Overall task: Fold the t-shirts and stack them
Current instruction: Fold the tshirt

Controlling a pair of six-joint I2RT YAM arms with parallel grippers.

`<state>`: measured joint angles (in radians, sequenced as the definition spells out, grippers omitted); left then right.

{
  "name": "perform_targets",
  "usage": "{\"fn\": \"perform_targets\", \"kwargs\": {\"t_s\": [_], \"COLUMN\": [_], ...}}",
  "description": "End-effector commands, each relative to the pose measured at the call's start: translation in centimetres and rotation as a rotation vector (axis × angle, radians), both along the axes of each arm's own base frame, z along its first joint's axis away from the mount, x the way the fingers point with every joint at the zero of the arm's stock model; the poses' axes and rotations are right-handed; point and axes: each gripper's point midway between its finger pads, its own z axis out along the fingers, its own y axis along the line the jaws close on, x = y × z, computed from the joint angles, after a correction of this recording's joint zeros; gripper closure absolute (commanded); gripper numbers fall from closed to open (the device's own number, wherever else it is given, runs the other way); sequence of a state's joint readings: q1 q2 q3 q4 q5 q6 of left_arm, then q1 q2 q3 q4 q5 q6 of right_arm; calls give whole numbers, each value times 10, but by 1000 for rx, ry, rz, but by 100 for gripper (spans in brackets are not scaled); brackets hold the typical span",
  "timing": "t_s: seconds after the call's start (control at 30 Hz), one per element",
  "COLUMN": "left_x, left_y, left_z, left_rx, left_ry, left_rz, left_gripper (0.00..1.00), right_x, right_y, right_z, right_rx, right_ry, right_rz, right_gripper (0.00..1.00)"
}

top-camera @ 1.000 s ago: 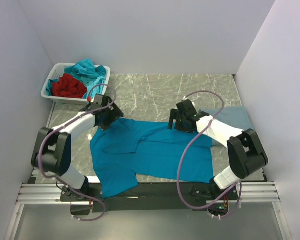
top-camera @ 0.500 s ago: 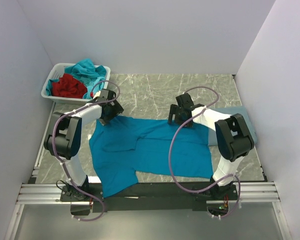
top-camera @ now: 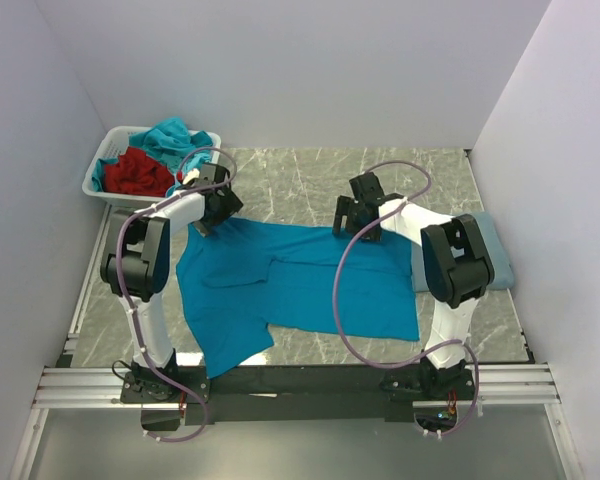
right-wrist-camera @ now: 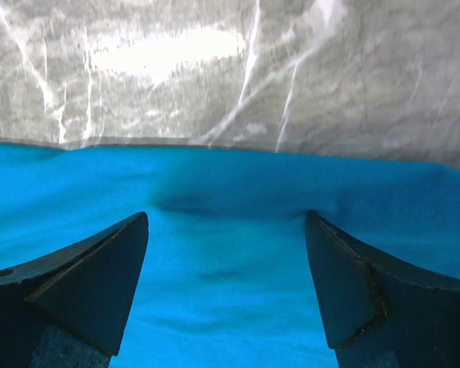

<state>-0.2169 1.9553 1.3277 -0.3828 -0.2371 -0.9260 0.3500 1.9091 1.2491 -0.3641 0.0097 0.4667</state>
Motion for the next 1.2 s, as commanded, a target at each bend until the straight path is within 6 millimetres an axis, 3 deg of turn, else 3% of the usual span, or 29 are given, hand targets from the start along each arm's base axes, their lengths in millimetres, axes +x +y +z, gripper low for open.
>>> {"fn": "perform_targets", "kwargs": {"t_s": [0.0,0.33,0.57,0.73,0.77,0.83,0.9,0.93,1.0,1.03,1.07,1.13,1.17], "left_x": [-2,8,23,19,14,6,-12,-26,-49,-62,-82,-120,-137], "left_y": [12,13,-8,-25,-29,-33,-37,-38,-46,-47,-50,-46,-53], "left_z": [-13,15,58,93,106,118,131,136,135,146,131,116,110], "left_rx": [55,68,19,25,22,24,21,9,-6,-27,-16,-19,-25], "left_ry": [53,-9,-120,-184,-205,-228,-246,-252,-237,-257,-218,-172,-154], "left_rz": [18,9,-50,-82,-92,-95,-107,-107,-134,-130,-149,-144,-170], "left_gripper": [1,1,0,1,1,0,1,1,1,1,1,1,1], "right_x": [5,23,25,12,9,-1,-9,-18,-29,-38,-44,-57,-62], "right_y": [-12,-13,-18,-24,-26,-32,-37,-40,-43,-46,-49,-55,-57], "right_z": [-12,10,50,73,86,88,105,99,112,106,116,111,120], "right_rx": [-31,-62,-70,-58,-52,-52,-34,-32,-7,-2,8,10,23], "right_ry": [33,-35,-116,-164,-195,-197,-239,-227,-264,-251,-279,-276,-306], "right_rz": [4,88,80,48,33,4,-37,-47,-67,-85,-99,-128,-137], "right_gripper": [11,11,11,10,10,9,9,9,8,8,8,8,8]}}
